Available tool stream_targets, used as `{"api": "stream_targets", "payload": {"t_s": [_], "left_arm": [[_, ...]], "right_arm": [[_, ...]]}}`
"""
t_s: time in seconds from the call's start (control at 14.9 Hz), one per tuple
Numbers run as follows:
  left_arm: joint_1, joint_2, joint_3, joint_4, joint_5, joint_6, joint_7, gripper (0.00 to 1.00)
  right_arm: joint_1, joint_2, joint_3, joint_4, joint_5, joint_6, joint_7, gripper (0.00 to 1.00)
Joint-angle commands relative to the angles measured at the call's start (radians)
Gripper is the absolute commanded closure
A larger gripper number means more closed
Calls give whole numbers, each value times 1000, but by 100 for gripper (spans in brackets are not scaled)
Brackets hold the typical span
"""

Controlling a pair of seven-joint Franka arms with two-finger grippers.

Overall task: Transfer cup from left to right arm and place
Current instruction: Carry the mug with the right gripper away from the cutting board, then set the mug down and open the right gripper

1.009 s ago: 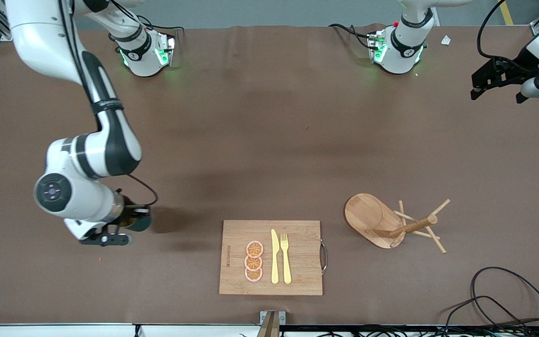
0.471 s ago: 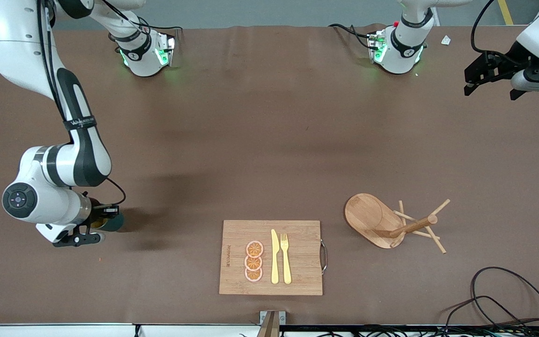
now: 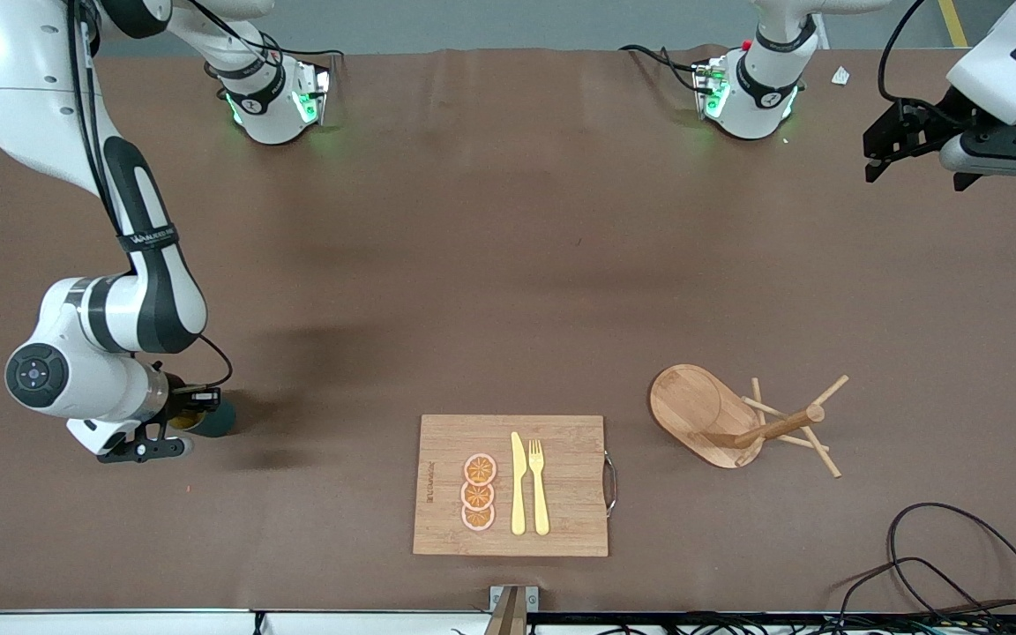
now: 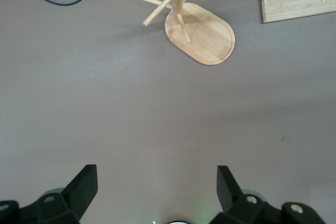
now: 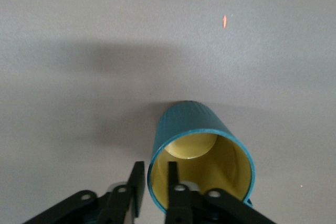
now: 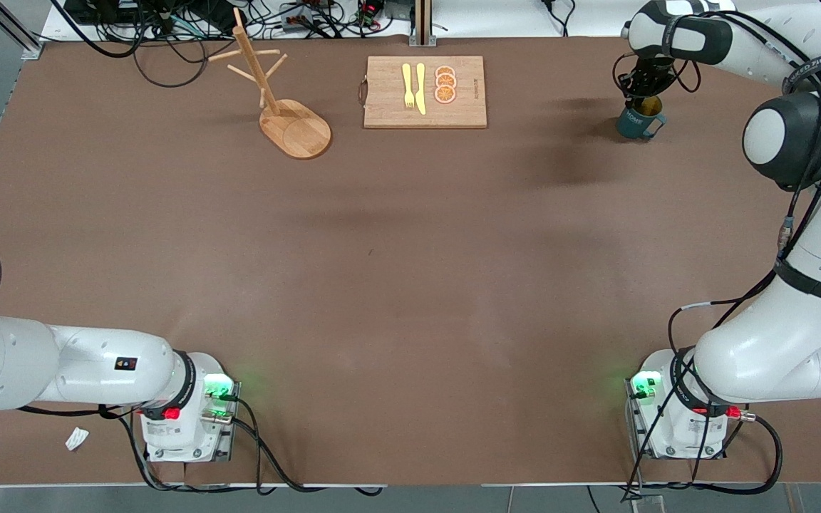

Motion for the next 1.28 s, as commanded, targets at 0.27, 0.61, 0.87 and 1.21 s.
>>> {"api": "stream_targets", "payload": {"t_s": [0.27,0.61,0.87,1.21], "left_arm": [[6,-1,0,6,9,7,-1,0],[8,-12,11,7,9,-10,4,0],[11,-12,11,7,9,-10,-1,0],[12,-11,11,10,9,-9,-1,0]], "right_arm": [[-32,-128,20,29,-9,-80,-106,0],[-28,-323,19,25,-8,-149,-23,0],[-28,-437,20,22,-8,-290,55,0],[-35,-544,17,-21,-6,-346,56,0]]}}
